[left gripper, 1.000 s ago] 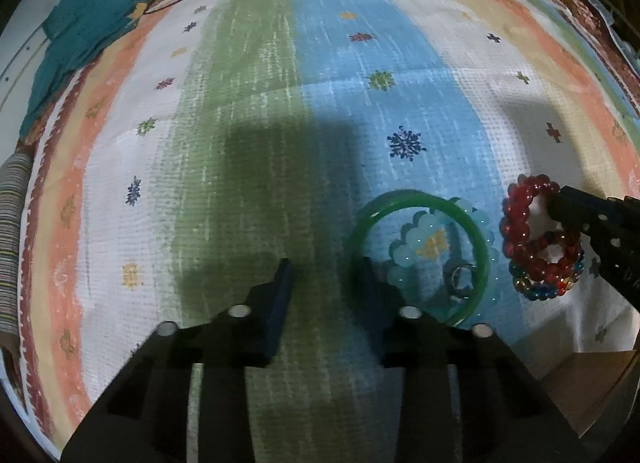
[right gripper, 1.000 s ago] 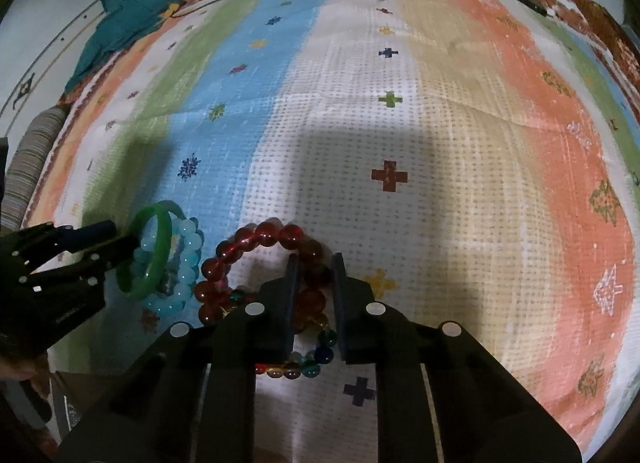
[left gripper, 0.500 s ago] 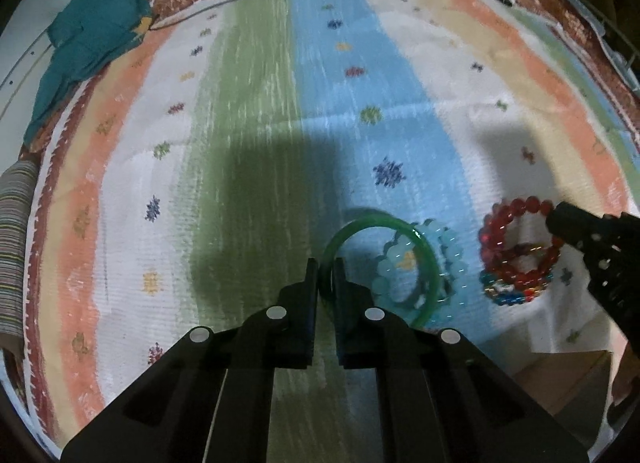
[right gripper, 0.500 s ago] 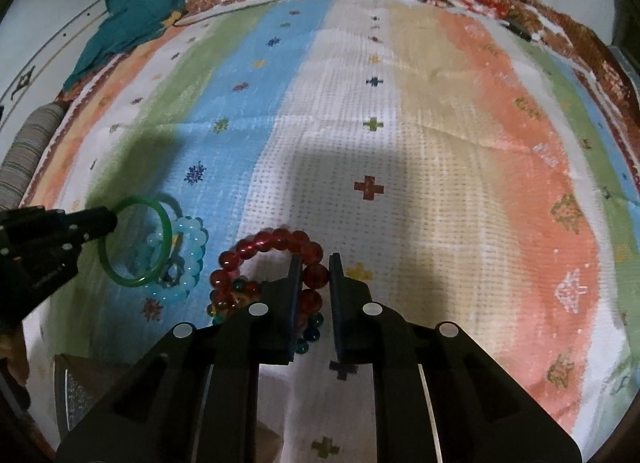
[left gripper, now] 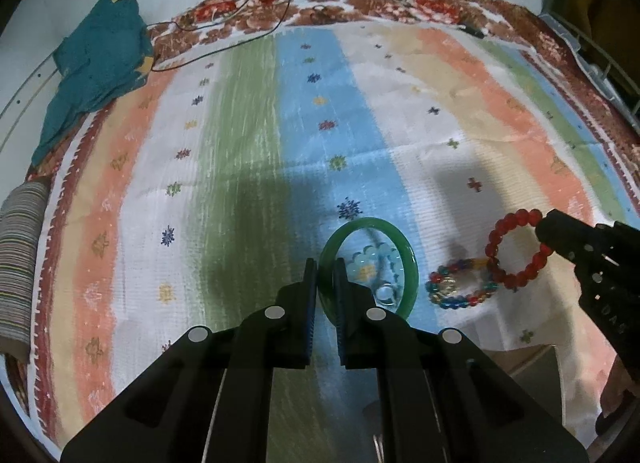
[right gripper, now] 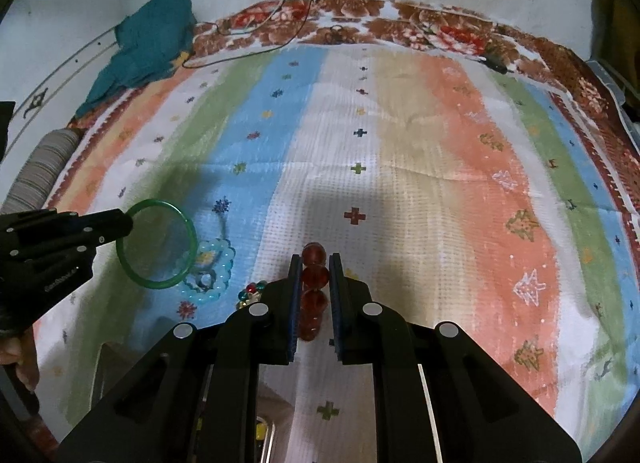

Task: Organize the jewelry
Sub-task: 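Lift the green bangle and red bracelet and carry both over the tin, then open left tool over the tin while right tool drops the red bracelet in, then withdraw both open tools from the tin, then move left tool over the pale aqua bracelet while right tool approaches the multicolour bracelet, then close left tool on the pale aqua bracelet while right tool grasps the multicolour bracelet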

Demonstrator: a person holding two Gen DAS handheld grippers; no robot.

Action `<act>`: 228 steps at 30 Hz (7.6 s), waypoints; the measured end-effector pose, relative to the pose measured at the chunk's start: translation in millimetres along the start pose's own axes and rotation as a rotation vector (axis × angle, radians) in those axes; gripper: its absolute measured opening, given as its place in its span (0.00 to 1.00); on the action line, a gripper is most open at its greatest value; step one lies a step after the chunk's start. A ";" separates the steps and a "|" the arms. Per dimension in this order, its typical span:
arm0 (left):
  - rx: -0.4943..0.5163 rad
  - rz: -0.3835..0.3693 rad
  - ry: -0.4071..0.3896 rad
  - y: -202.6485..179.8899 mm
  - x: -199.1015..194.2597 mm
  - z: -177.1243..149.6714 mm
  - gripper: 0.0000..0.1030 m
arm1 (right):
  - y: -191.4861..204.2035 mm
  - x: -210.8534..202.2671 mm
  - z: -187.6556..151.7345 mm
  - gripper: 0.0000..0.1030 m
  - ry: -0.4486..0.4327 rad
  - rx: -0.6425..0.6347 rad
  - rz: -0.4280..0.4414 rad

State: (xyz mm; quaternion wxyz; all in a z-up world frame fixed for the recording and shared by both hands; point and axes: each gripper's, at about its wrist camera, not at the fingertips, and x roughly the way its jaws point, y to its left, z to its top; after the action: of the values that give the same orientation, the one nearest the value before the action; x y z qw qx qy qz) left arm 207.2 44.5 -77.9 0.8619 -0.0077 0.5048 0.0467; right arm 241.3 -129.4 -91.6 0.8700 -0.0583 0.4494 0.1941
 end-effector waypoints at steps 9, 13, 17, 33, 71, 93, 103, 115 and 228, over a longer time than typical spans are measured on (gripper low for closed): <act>-0.024 -0.035 -0.047 0.3 -28.5 -3.2 0.08 | 12.9 -29.6 -2.8 0.14 -0.058 -0.023 0.011; -0.032 -0.053 -0.075 -0.9 -41.5 -4.4 0.08 | 21.0 -40.0 -5.9 0.14 -0.090 -0.049 0.006; -0.025 -0.051 -0.094 -4.1 -50.0 -7.3 0.08 | 25.4 -46.4 -8.6 0.14 -0.096 -0.054 0.015; 0.031 -0.055 -0.151 -21.3 -76.4 -20.0 0.09 | 31.9 -78.0 -16.3 0.14 -0.154 -0.062 0.043; 0.034 -0.114 -0.164 -33.9 -131.0 -84.1 0.09 | 47.4 -121.9 -72.6 0.14 -0.145 -0.080 0.098; -0.136 -0.069 -0.105 2.2 -105.1 -70.4 0.59 | 14.1 -100.1 -60.3 0.59 -0.094 -0.001 0.019; -0.120 -0.023 -0.101 2.2 -91.7 -57.3 0.78 | 7.5 -90.2 -51.8 0.70 -0.082 0.005 0.001; -0.095 -0.001 -0.111 4.9 -85.1 -46.3 0.88 | -3.7 -71.1 -40.2 0.78 -0.050 0.028 -0.017; 0.032 -0.070 0.004 -20.8 18.4 1.4 0.11 | -0.2 19.8 -9.1 0.10 0.089 -0.048 0.025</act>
State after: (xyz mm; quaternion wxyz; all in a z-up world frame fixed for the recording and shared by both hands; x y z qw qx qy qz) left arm 219.2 25.3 -94.0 0.8621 -0.0119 0.5065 0.0083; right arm 244.7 -126.4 -112.9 0.8450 -0.0825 0.4837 0.2128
